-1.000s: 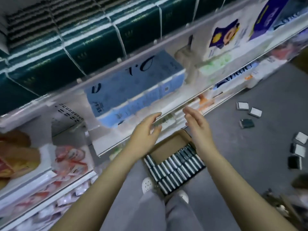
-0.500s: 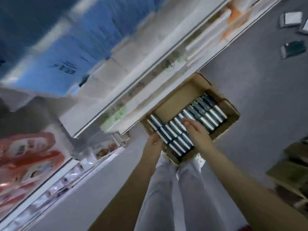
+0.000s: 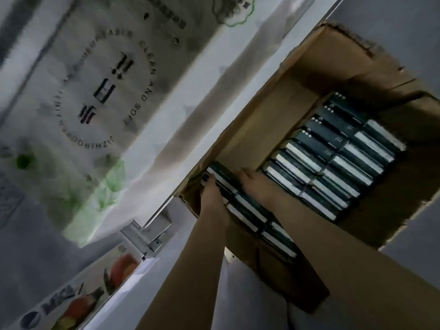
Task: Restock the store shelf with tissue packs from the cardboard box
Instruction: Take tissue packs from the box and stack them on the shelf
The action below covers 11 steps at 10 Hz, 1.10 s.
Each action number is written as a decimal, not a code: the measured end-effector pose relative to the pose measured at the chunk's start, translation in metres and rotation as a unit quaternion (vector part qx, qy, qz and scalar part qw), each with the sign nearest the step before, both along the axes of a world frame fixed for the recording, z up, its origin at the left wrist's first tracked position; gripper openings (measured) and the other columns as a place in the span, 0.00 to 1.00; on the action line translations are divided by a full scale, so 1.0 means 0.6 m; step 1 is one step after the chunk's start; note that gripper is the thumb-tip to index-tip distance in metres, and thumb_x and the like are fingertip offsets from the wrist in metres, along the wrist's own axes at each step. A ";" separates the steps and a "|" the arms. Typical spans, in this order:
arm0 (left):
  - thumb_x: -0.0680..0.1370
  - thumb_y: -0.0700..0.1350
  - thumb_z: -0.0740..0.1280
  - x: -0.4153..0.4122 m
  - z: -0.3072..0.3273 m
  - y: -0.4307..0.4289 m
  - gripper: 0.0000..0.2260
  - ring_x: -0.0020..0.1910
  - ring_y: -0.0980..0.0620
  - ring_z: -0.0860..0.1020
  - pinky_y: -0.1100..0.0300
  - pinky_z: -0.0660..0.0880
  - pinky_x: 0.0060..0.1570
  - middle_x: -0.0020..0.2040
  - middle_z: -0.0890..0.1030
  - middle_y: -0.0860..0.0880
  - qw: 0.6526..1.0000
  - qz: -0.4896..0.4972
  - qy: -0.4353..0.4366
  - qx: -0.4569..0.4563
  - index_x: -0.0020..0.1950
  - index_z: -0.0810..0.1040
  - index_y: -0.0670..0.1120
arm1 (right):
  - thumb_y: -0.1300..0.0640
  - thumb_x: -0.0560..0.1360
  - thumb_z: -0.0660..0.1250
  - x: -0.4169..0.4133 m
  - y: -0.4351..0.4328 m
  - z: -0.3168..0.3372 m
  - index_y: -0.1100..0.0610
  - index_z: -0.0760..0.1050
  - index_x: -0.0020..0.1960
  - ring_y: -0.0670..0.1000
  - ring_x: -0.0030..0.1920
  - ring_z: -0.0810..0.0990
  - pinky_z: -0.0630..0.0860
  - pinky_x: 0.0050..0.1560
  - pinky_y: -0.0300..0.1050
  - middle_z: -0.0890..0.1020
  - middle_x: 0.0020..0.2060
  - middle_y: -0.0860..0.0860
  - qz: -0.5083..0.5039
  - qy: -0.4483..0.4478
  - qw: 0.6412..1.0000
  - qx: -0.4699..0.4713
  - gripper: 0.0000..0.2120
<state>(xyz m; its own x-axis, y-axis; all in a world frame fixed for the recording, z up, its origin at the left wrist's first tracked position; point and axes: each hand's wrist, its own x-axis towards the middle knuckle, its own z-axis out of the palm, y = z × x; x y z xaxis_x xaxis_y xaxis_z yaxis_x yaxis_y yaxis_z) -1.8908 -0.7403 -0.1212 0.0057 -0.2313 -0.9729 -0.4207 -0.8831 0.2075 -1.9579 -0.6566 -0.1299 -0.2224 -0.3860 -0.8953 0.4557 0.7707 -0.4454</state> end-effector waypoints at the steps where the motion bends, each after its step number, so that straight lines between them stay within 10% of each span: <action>1: 0.83 0.56 0.55 -0.003 -0.049 -0.006 0.22 0.61 0.46 0.73 0.53 0.68 0.65 0.66 0.74 0.46 0.996 0.085 -0.009 -0.010 0.72 0.68 0.45 | 0.46 0.85 0.46 0.003 -0.019 -0.061 0.55 0.57 0.78 0.52 0.73 0.63 0.57 0.65 0.39 0.63 0.75 0.53 -0.006 -0.009 1.000 -0.020 0.25; 4: 0.81 0.58 0.59 0.010 -0.094 -0.014 0.20 0.57 0.48 0.75 0.53 0.72 0.56 0.57 0.77 0.46 0.998 0.064 -0.018 -0.001 0.64 0.74 0.45 | 0.49 0.85 0.47 0.003 -0.026 -0.101 0.59 0.57 0.78 0.52 0.73 0.62 0.56 0.70 0.39 0.64 0.75 0.53 0.000 -0.019 1.000 -0.016 0.24; 6: 0.78 0.58 0.63 0.002 -0.040 -0.015 0.21 0.54 0.50 0.77 0.57 0.73 0.48 0.58 0.79 0.45 0.999 0.034 -0.003 0.015 0.62 0.74 0.42 | 0.42 0.83 0.51 -0.037 0.021 -0.055 0.57 0.74 0.66 0.50 0.61 0.73 0.63 0.68 0.42 0.74 0.59 0.48 -0.003 0.029 0.999 -0.018 0.24; 7: 0.78 0.58 0.63 0.011 0.016 -0.004 0.22 0.49 0.47 0.75 0.55 0.74 0.56 0.54 0.81 0.41 0.999 0.017 0.026 0.016 0.58 0.78 0.40 | 0.48 0.83 0.58 -0.059 0.053 0.021 0.49 0.79 0.48 0.43 0.46 0.78 0.75 0.51 0.36 0.80 0.44 0.44 -0.011 0.071 0.996 -0.052 0.12; 8: 0.79 0.58 0.60 0.018 0.110 0.015 0.22 0.40 0.50 0.72 0.57 0.71 0.50 0.40 0.75 0.46 0.997 0.013 0.061 0.038 0.60 0.78 0.41 | 0.55 0.80 0.64 -0.070 0.089 0.130 0.47 0.81 0.45 0.41 0.45 0.81 0.75 0.48 0.34 0.83 0.44 0.44 -0.054 0.106 0.989 -0.084 0.08; 11: 0.80 0.52 0.62 -0.001 0.541 0.061 0.19 0.51 0.46 0.81 0.57 0.79 0.44 0.58 0.81 0.40 0.985 -0.022 0.173 0.005 0.63 0.79 0.41 | 0.59 0.75 0.71 -0.048 0.149 0.534 0.50 0.79 0.47 0.45 0.48 0.80 0.76 0.47 0.36 0.81 0.48 0.48 -0.130 0.112 0.974 -0.146 0.05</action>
